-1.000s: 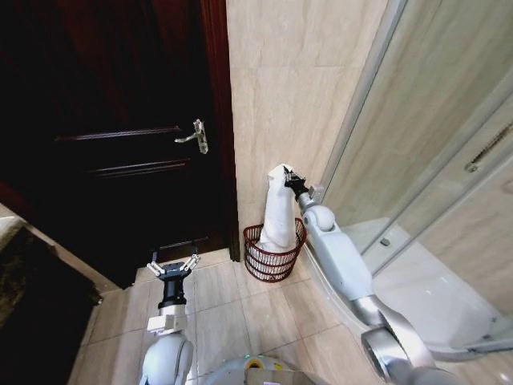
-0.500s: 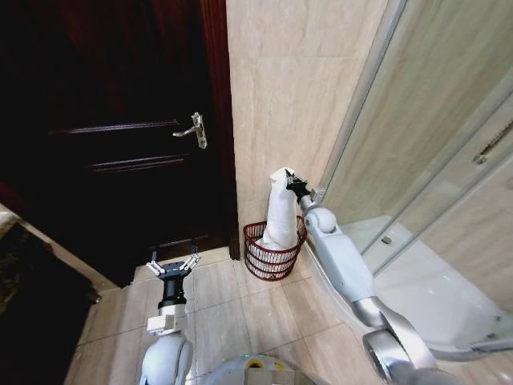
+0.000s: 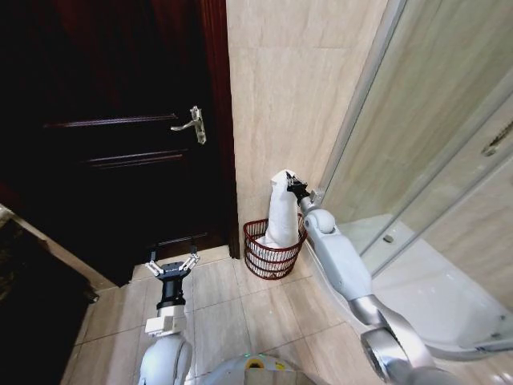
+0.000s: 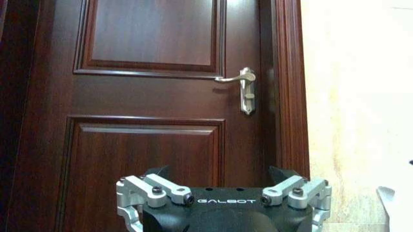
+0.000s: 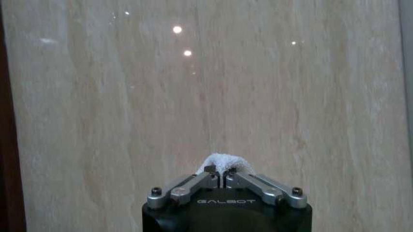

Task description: Discard the used towel into the hamper.

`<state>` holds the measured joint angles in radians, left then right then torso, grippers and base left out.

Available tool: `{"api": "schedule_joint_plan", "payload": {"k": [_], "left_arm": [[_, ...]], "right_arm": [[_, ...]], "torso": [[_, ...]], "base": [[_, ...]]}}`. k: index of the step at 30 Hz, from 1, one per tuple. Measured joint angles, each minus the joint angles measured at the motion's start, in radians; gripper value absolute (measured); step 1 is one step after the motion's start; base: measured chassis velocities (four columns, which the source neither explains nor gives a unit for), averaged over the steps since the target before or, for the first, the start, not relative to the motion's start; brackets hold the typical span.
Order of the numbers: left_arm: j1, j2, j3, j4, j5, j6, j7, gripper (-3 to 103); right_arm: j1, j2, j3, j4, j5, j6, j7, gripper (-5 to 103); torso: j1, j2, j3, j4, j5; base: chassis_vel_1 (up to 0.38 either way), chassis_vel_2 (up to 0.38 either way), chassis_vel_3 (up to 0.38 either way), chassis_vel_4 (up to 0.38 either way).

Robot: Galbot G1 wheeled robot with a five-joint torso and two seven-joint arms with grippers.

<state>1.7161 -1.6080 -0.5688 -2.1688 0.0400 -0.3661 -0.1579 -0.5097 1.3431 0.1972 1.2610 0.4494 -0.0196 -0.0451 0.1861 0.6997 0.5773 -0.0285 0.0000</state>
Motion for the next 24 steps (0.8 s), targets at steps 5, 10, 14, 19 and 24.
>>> {"api": "schedule_joint_plan", "payload": {"k": [5,10,14,19,24], "left_arm": [[0.0,0.0,0.0,0.0,0.0,-0.001,0.0,100],[0.0,0.0,-0.002,0.0,0.0,-0.001,0.0,100],[0.0,0.0,-0.005,-0.001,-0.002,-0.001,0.0,100],[-0.001,0.0,-0.005,0.0,-0.003,-0.001,0.0,100],[-0.001,0.0,-0.005,0.001,-0.003,-0.002,0.0,100]], "right_arm": [[-0.007,0.009,0.005,-0.013,-0.008,0.006,-0.003,1],[-0.008,0.018,0.007,-0.019,-0.015,0.007,-0.005,1],[-0.014,0.026,0.008,-0.02,-0.021,0.007,-0.008,1],[-0.026,0.032,0.011,-0.027,-0.027,0.01,-0.014,1],[-0.031,0.04,0.025,-0.066,-0.03,0.014,-0.035,1]], "torso": [[-0.01,-0.024,-0.013,0.0,0.0],[-0.019,-0.042,-0.023,0.0,0.0],[-0.028,-0.061,-0.033,0.0,0.0],[-0.036,-0.082,-0.046,0.0,0.0],[-0.047,-0.107,-0.06,-0.0001,0.0]], "base": [[0.0,0.0,0.0,0.0],[0.0,0.0,0.0,0.0],[0.0,0.0,0.0,0.0],[0.0,0.0,0.0,0.0],[0.0,0.0,0.0,0.0]]}}
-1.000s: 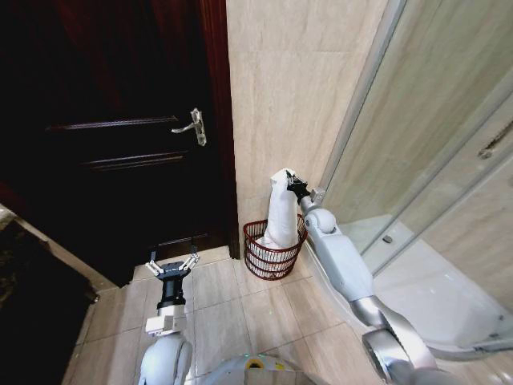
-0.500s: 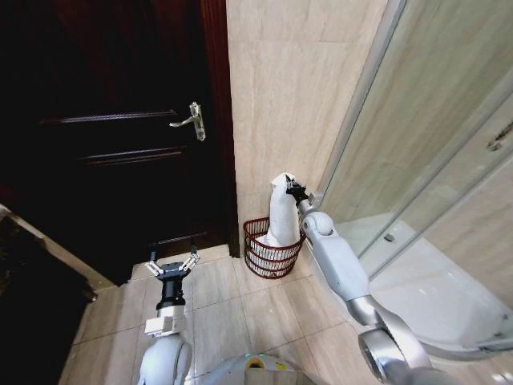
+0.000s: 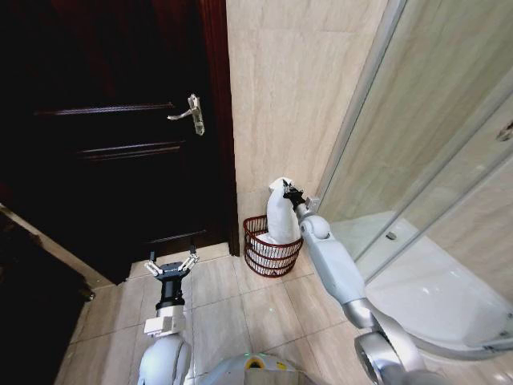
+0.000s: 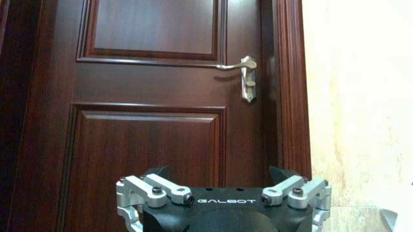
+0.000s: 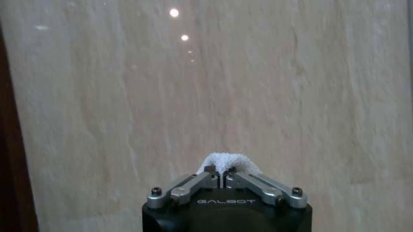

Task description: Discard the used towel into the hamper.

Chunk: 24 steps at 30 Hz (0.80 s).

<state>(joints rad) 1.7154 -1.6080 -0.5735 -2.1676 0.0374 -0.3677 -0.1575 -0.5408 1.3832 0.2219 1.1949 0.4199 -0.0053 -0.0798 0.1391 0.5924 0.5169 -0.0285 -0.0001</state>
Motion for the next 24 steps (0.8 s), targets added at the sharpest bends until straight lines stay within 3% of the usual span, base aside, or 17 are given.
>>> {"api": "schedule_joint_plan", "payload": {"k": [15,18,20,21,22,23,24], "left_arm": [[-0.001,0.0,0.001,0.003,0.004,-0.001,0.001,100],[0.0,0.0,-0.002,0.002,0.005,-0.001,0.001,100],[0.001,0.0,-0.003,0.001,0.005,-0.001,0.001,100],[0.003,0.0,-0.005,-0.001,0.005,-0.001,0.001,100],[0.003,0.0,-0.005,-0.001,0.005,-0.001,0.001,100],[0.003,0.0,-0.005,-0.001,0.005,-0.001,0.001,100],[0.003,0.0,-0.005,-0.001,0.005,-0.001,0.001,100]], "right_arm": [[-0.037,0.016,0.018,-0.041,0.008,-0.021,-0.02,1],[-0.051,0.008,0.017,0.008,0.082,-0.172,0.019,1],[-0.052,0.006,0.017,0.021,0.102,-0.206,0.034,1],[-0.054,0.002,0.02,0.058,0.153,-0.301,0.079,1],[-0.054,0.0,0.023,0.073,0.174,-0.345,0.096,1],[-0.054,0.0,0.023,0.073,0.174,-0.345,0.096,1],[-0.057,-0.004,0.034,0.113,0.225,-0.458,0.138,1]], "torso": [[-0.024,-0.057,-0.033,0.0,0.0002],[-0.031,-0.075,-0.043,0.0,0.0001],[-0.033,-0.078,-0.045,0.0,0.0001],[-0.036,-0.086,-0.049,0.0001,0.0],[-0.038,-0.088,-0.051,0.0,0.0],[-0.038,-0.088,-0.051,0.0,0.0],[-0.042,-0.098,-0.056,0.0,0.0]], "base": [[0.0,0.0,0.0,0.0],[0.0,0.0,0.0,0.0],[0.0,0.0,0.0,0.0],[0.0,0.0,0.0,0.0],[0.0,0.0,0.0,0.0],[0.0,0.0,0.0,0.0],[0.0,0.0,0.0,0.0]]}}
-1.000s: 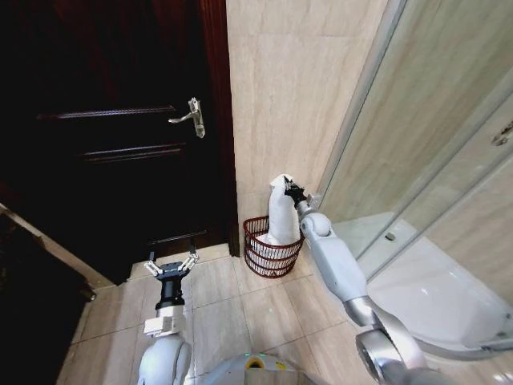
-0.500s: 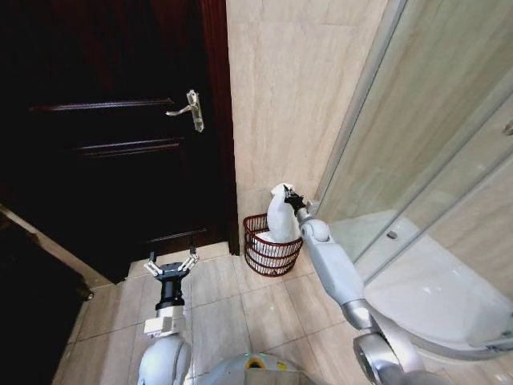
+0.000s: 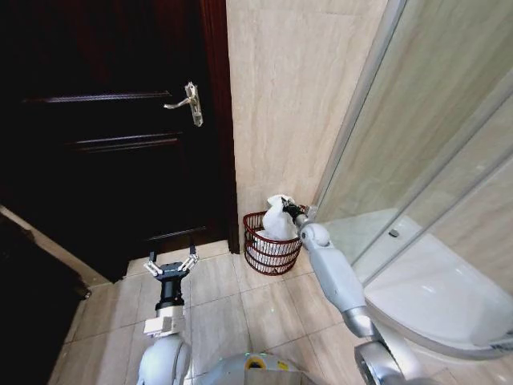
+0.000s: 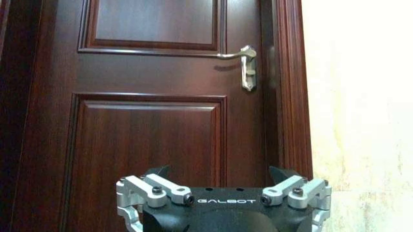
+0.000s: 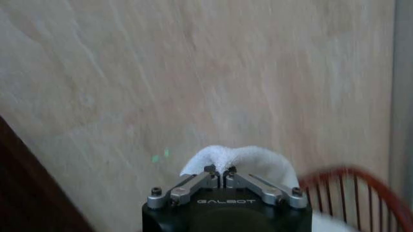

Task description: Discard the used towel into the hamper.

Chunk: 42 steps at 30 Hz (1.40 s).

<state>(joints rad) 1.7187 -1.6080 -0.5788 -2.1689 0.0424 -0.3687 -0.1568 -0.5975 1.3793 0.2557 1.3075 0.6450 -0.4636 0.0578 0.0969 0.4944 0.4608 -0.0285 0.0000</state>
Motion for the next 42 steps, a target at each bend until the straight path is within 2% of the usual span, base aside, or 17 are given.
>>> {"api": "schedule_joint_plan", "payload": {"k": [2,3,6,13,19,26,27,28,31,34,35,36,38,39,41,42], "left_arm": [[-0.001,0.0,0.001,0.002,0.002,-0.001,0.0,100],[-0.001,0.0,0.001,0.002,0.002,-0.001,0.0,100],[-0.003,0.0,0.006,0.007,0.009,-0.002,0.0,100],[-0.003,0.0,0.006,0.007,0.01,-0.003,0.0,100],[-0.001,0.0,0.006,0.007,0.011,-0.003,0.0,100],[0.0,0.0,0.005,0.007,-0.006,-0.002,0.0,100],[0.001,0.0,0.001,0.007,-0.018,-0.001,-0.002,100],[0.003,0.0,-0.003,0.007,-0.032,0.004,-0.004,100],[0.004,0.0,-0.007,0.009,-0.045,0.009,-0.006,100],[-0.014,0.0,-0.011,0.026,-0.045,0.009,-0.017,100],[-0.014,0.0,-0.011,0.026,-0.045,0.009,-0.017,100],[-0.033,0.0,-0.011,0.034,-0.016,0.03,-0.056,100],[-0.073,0.0,-0.009,0.058,0.011,0.089,-0.127,100],[-0.073,0.0,-0.009,0.058,0.011,0.089,-0.127,100],[-0.112,0.002,-0.01,0.09,-0.011,0.109,-0.155,100],[-0.112,0.002,-0.01,0.09,-0.011,0.109,-0.155,100]], "right_arm": [[-0.003,-0.005,0.006,0.031,0.033,-0.072,0.029,1],[-0.003,-0.005,0.006,0.031,0.033,-0.072,0.029,1],[-0.001,-0.008,0.011,0.049,0.049,-0.137,0.062,1],[0.038,-0.002,0.013,-0.01,0.035,-0.137,0.052,1],[0.095,0.011,0.005,-0.056,0.046,-0.212,0.076,1],[0.082,-0.002,-0.016,-0.034,0.043,-0.22,0.075,-1],[0.072,-0.014,-0.026,-0.012,0.038,-0.213,0.072,9],[0.064,-0.029,-0.035,0.019,0.035,-0.214,0.073,14],[0.06,-0.044,-0.041,0.044,0.035,-0.226,0.076,20],[0.043,-0.065,-0.05,0.076,0.006,-0.244,0.09,36],[0.043,-0.065,-0.05,0.076,0.006,-0.244,0.09,36],[0.025,-0.079,-0.058,0.09,-0.055,-0.213,0.078,41],[-0.013,-0.123,-0.084,0.138,-0.162,-0.099,0.035,52],[-0.013,-0.123,-0.084,0.138,-0.162,-0.099,0.035,52],[-0.034,-0.166,-0.11,0.188,-0.222,0.01,-0.008,63],[-0.034,-0.166,-0.11,0.188,-0.222,0.01,-0.008,63]], "torso": [[-0.004,-0.008,-0.004,-0.0001,0.0],[-0.004,-0.008,-0.004,-0.0001,0.0],[-0.01,-0.025,-0.014,-0.0001,0.0],[-0.02,-0.05,-0.03,-0.0001,0.0002],[-0.031,-0.077,-0.046,0.0001,0.0],[-0.04,-0.1,-0.059,0.0,0.0001],[-0.042,-0.104,-0.061,0.0,0.0002],[-0.044,-0.106,-0.063,-0.0001,0.0002],[-0.045,-0.107,-0.063,-0.0001,0.0],[-0.045,-0.108,-0.063,0.0001,0.0],[-0.045,-0.108,-0.063,0.0001,0.0],[-0.045,-0.108,-0.063,0.0001,0.0002],[-0.044,-0.106,-0.062,-0.0004,0.0001],[-0.044,-0.106,-0.062,-0.0004,0.0001],[-0.044,-0.105,-0.061,-0.0005,0.0],[-0.044,-0.105,-0.061,-0.0005,0.0]], "base": [[0.0,0.0,0.0,0.0],[0.0,0.0,0.0,0.0],[0.0,0.0,0.0,0.0],[0.0,0.0,0.0,0.0],[0.0,0.0,0.0,0.0],[0.0,0.0,0.0,0.0],[0.0,0.0,0.0,0.0],[0.0,0.0,0.0,0.0],[0.0,0.0,0.0,0.0],[0.0,0.0,0.0,0.0],[0.0,0.0,0.0,0.0],[0.0,0.0,0.0,0.0],[0.0,0.0,0.0,0.0],[0.0,0.0,0.0,0.0],[0.0,0.0,0.0,0.0],[0.0,0.0,0.0,0.0]]}}
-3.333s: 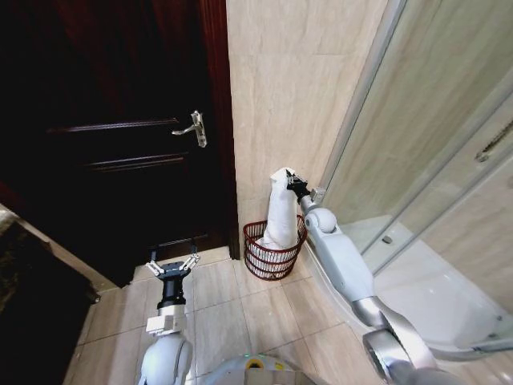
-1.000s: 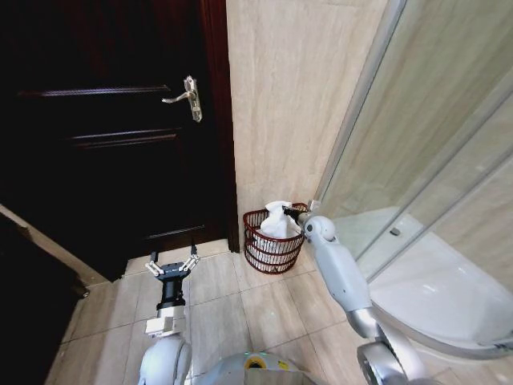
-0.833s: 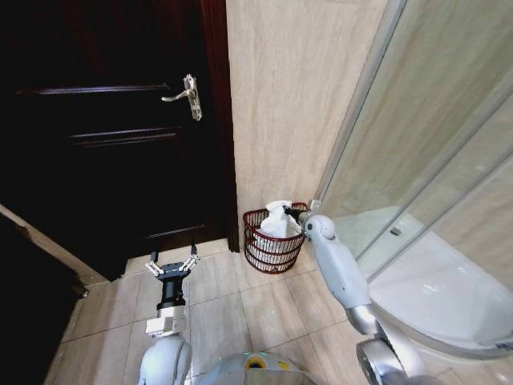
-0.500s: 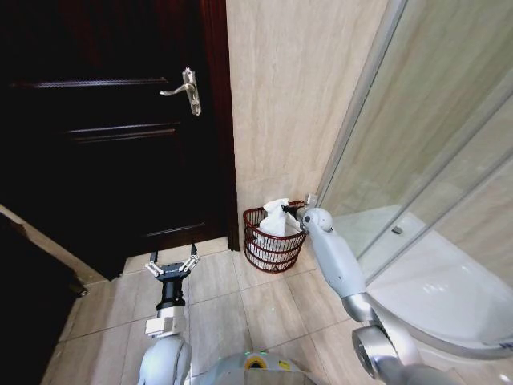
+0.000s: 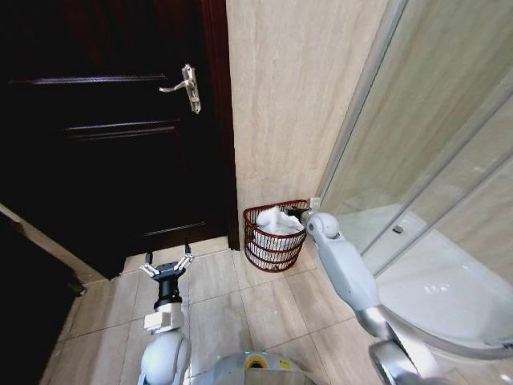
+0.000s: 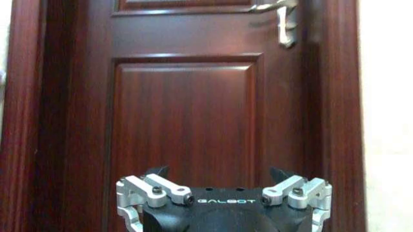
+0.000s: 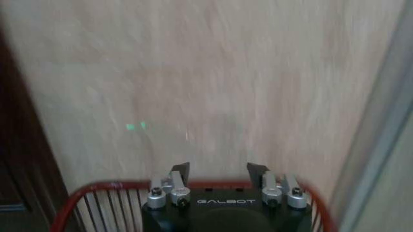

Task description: Discard the used towel into the hamper.

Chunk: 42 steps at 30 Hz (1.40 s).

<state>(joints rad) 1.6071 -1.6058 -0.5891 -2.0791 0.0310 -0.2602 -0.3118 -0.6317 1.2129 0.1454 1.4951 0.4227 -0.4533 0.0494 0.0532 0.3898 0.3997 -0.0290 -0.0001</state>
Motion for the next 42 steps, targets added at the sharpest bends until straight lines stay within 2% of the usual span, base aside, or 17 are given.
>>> {"api": "schedule_joint_plan", "payload": {"k": [1,2,3,5,7,8,9,10,12,17,23,24,26,27,32,34,42], "left_arm": [[-0.015,0.006,-0.005,0.012,-0.015,0.003,-0.003,100],[-0.021,0.01,-0.007,0.018,-0.026,0.005,-0.003,100],[-0.031,0.02,-0.01,0.023,-0.049,0.009,-0.003,100],[-0.034,0.026,-0.011,0.024,-0.06,0.013,-0.003,100],[-0.036,0.031,-0.015,0.023,-0.069,0.02,-0.002,100],[-0.035,0.037,-0.017,0.013,-0.081,0.027,0.003,100],[-0.035,0.037,-0.017,0.013,-0.081,0.027,0.003,100],[-0.033,0.041,-0.017,0.006,-0.09,0.032,0.008,100],[-0.034,0.06,-0.018,-0.015,-0.12,0.054,0.028,100],[-0.051,0.091,-0.023,-0.05,-0.149,0.096,0.078,100],[-0.047,0.107,-0.025,-0.092,-0.173,0.139,0.133,100],[-0.047,0.107,-0.025,-0.092,-0.173,0.139,0.133,100],[-0.044,0.11,-0.03,-0.1,-0.174,0.142,0.153,100],[-0.041,0.11,-0.032,-0.109,-0.174,0.143,0.168,100],[-0.034,0.095,-0.033,-0.115,-0.168,0.14,0.194,100],[-0.034,0.07,-0.034,-0.1,-0.136,0.111,0.218,100],[-0.02,0.058,-0.036,-0.1,-0.128,0.103,0.25,100]], "right_arm": [[-0.003,-0.02,-0.019,0.021,-0.006,0.07,0.0,68],[-0.002,-0.033,-0.03,0.034,-0.003,0.112,0.003,68],[0.004,-0.049,-0.039,0.054,0.013,0.154,0.018,79],[0.01,-0.061,-0.044,0.072,0.036,0.167,0.034,79],[0.017,-0.082,-0.05,0.109,0.083,0.172,0.07,90],[0.016,-0.111,-0.053,0.163,0.144,0.172,0.109,95],[0.016,-0.111,-0.053,0.163,0.144,0.172,0.109,95],[0.011,-0.128,-0.053,0.19,0.17,0.171,0.124,100],[-0.019,-0.186,-0.034,0.273,0.221,0.169,0.144,100],[-0.11,-0.276,0.051,0.36,0.231,0.186,0.112,100],[-0.282,-0.299,0.204,0.452,0.22,0.198,0.099,100],[-0.282,-0.299,0.204,0.452,0.22,0.198,0.099,100],[-0.347,-0.287,0.259,0.485,0.197,0.199,0.092,100],[-0.42,-0.263,0.32,0.524,0.163,0.199,0.077,100],[-0.561,-0.2,0.416,0.589,0.087,0.199,0.03,100],[-0.692,-0.112,0.473,0.652,-0.01,0.202,-0.012,100],[-0.812,0.057,0.455,0.753,-0.178,0.217,-0.04,100]], "torso": [[0.0,0.001,0.0,0.0,0.0],[0.0,0.001,0.0,0.0004,0.0001],[0.001,0.002,0.001,0.0005,0.0003],[0.001,0.002,0.001,0.0006,0.0001],[0.001,0.003,0.002,0.0007,0.0001],[0.002,0.003,0.002,0.0009,0.0],[0.002,0.003,0.002,0.0009,0.0],[0.002,0.004,0.002,0.0009,0.0],[0.002,0.004,0.002,0.0009,0.0002],[0.002,0.005,0.003,0.0002,0.0003],[0.003,0.006,0.004,0.0007,0.0003],[0.003,0.006,0.004,0.0007,0.0003],[0.003,0.007,0.004,0.0006,0.0002],[0.003,0.007,0.004,0.0006,0.0001],[0.003,0.007,0.004,0.0005,0.0003],[0.003,0.008,0.004,0.0003,-0.0002],[0.004,0.008,0.005,0.0007,0.0]], "base": [[0.0,0.0,0.0,0.0],[0.0,0.0,0.0,0.0],[0.0,0.0,0.0,0.0],[0.0,0.0,0.0,0.0],[0.0,0.0,0.0,0.0],[0.0,0.0,0.0,0.0],[0.0,0.0,0.0,0.0],[0.0,0.0,0.0,0.0],[0.0,0.0,0.0,0.0],[0.0,0.0,0.0,0.0],[0.0,0.0,0.0,0.0],[0.0,0.0,0.0,0.0],[0.0,0.0,0.0,0.0],[0.0,0.0,0.0,0.0],[0.0,0.0,0.0,0.0],[0.0,0.0,0.0,0.0],[0.0,0.0,0.0,0.0]]}}
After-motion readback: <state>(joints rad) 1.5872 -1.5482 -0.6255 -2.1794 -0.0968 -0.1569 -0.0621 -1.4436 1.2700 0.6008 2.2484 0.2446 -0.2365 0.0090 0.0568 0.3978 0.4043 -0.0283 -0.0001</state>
